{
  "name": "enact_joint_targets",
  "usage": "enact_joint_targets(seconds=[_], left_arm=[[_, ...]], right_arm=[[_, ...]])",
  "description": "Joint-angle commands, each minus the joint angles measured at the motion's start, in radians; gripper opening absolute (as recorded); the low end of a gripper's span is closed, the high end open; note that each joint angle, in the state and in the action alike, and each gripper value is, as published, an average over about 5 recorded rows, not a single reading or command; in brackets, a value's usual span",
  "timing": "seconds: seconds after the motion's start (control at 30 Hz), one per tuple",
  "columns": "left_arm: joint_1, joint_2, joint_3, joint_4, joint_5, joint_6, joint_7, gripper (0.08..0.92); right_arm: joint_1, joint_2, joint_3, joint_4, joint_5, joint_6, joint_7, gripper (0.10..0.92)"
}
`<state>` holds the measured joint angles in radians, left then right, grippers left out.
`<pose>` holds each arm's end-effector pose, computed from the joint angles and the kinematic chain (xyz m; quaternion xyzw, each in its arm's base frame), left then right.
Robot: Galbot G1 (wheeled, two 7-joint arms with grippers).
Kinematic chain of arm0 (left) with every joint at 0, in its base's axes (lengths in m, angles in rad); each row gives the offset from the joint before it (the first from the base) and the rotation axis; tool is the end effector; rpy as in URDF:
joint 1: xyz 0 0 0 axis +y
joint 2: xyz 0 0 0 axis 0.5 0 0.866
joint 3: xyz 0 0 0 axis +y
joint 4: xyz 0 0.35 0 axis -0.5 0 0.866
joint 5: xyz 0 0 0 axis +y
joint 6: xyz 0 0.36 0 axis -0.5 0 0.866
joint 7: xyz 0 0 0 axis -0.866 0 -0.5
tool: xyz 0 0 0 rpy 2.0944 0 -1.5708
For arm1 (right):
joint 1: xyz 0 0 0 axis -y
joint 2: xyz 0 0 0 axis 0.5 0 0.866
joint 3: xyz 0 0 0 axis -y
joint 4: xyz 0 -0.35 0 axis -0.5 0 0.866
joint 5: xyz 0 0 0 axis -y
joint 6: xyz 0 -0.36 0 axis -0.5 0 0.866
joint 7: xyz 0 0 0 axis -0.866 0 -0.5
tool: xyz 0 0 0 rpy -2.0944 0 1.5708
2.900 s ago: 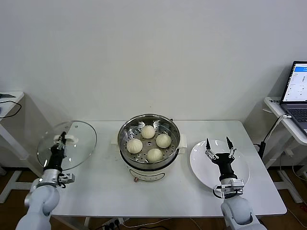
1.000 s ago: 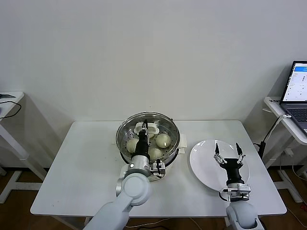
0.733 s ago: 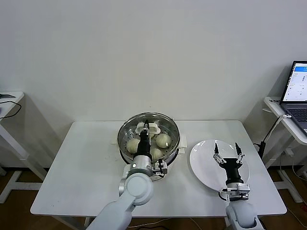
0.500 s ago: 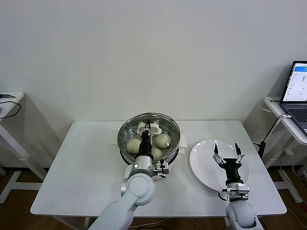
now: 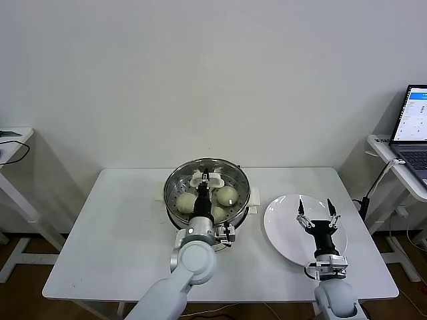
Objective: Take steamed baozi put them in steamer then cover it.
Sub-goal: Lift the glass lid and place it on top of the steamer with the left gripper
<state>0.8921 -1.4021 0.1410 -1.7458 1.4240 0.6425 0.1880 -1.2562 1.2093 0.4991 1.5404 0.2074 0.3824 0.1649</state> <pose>0.3251 -0.1673 -0.2730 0.0120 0.7231 0.6903 0.0216 0.2812 -0.1194 -0.4080 0.0524 0.9937 -0.0657 0.0740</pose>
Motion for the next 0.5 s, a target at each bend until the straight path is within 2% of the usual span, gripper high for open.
enact_joint_targets(seconds=[0.03, 0.5], left_arm=[[0.000, -0.004, -0.003, 0.012, 0.014, -0.007, -0.005, 0.189], [0.001, -0.008, -0.005, 0.026, 0.029, -0.019, -0.017, 0.189]], right_arm=[[0.001, -0.002, 0.001, -0.001, 0.001, 0.000, 0.000, 0.823], [0.004, -0.001, 0.003, -0.005, 0.001, 0.001, 0.000, 0.823]])
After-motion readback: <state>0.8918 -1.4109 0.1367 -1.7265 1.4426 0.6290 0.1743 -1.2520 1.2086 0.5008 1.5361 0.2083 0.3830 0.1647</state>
